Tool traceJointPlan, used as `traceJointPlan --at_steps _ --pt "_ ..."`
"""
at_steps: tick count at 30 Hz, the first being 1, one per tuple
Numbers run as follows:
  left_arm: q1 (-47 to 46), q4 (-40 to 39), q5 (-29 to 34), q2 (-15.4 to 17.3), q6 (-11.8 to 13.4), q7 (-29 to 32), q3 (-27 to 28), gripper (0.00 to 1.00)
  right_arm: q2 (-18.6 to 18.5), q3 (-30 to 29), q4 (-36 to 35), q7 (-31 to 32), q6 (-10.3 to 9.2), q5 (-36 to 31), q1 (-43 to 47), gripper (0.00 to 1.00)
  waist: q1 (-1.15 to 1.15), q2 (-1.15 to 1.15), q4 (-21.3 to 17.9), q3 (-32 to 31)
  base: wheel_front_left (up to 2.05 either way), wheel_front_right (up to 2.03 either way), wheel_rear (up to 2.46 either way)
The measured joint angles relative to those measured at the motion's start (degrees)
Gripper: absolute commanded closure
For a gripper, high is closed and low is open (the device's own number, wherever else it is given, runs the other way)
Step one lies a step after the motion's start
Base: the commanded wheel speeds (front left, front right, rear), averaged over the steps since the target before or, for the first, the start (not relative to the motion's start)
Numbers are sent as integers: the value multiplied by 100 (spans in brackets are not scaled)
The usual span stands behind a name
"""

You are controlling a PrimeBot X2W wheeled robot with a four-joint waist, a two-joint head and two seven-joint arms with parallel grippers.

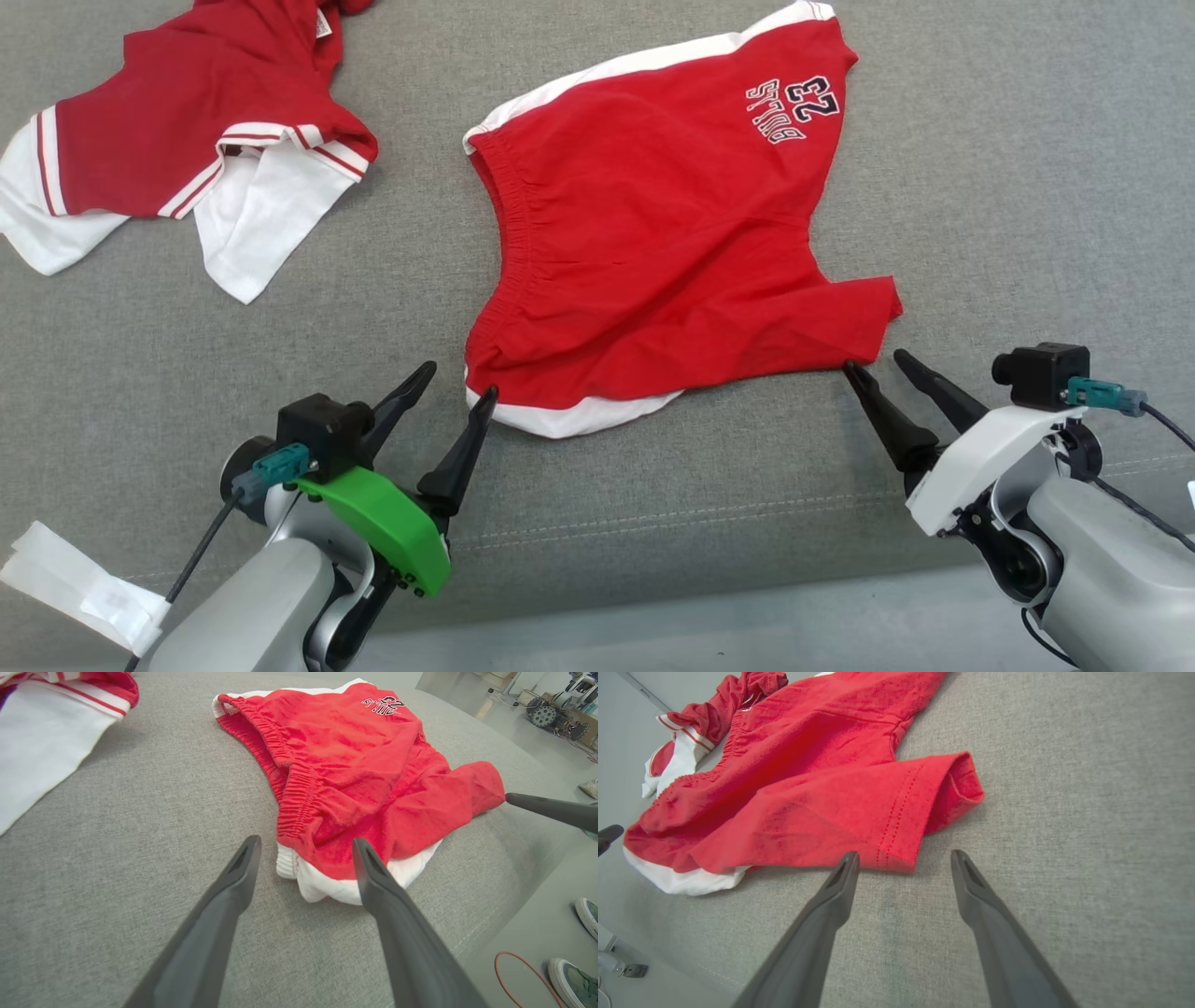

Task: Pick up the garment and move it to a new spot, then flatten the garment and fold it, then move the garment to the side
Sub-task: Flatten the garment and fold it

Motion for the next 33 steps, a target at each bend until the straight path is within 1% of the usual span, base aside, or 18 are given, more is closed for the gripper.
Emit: traceJointPlan --at_steps 8,14,16,17,18,19,20,25,29,33 --pt "59 -90 43 -52 0 0 81 0 196 104 121 0 1 -130 -13 0 0 0 58 46 0 0 0" --pt "123 -113 56 -59 0 0 138 0 244 118 190 0 1 -249 -99 0 0 0 92 59 0 0 0" --pt "163 -115 73 -63 0 0 155 0 272 116 198 0 2 -303 -109 24 0 0 96 59 0 0 0" --pt "179 -115 112 -63 0 0 157 0 288 113 202 0 2 -326 -110 49 0 0 97 59 0 0 0" --pt "187 -115 159 -64 -1 0 163 0 302 110 203 0 2 -339 -113 60 0 0 98 58 0 0 0" --pt "192 -116 182 -66 -1 0 172 0 314 102 203 0 2 -341 -119 82 0 0 97 57 0 0 0" --pt "195 -116 194 -67 -1 0 185 0 327 93 205 0 2 -348 -132 100 0 0 95 55 0 0 0" --pt "221 -116 194 -78 -3 0 240 0 363 35 205 0 10 -410 -190 100 0 0 76 28 0 0 0" --pt "303 -114 201 -86 -5 0 268 0 344 -124 143 0 53 -405 -188 100 0 0 47 -1 0 0 0" --pt "370 -119 214 -91 -5 0 391 0 331 -123 -93 0 54 -151 -185 100 0 0 -19 -26 0 0 0"
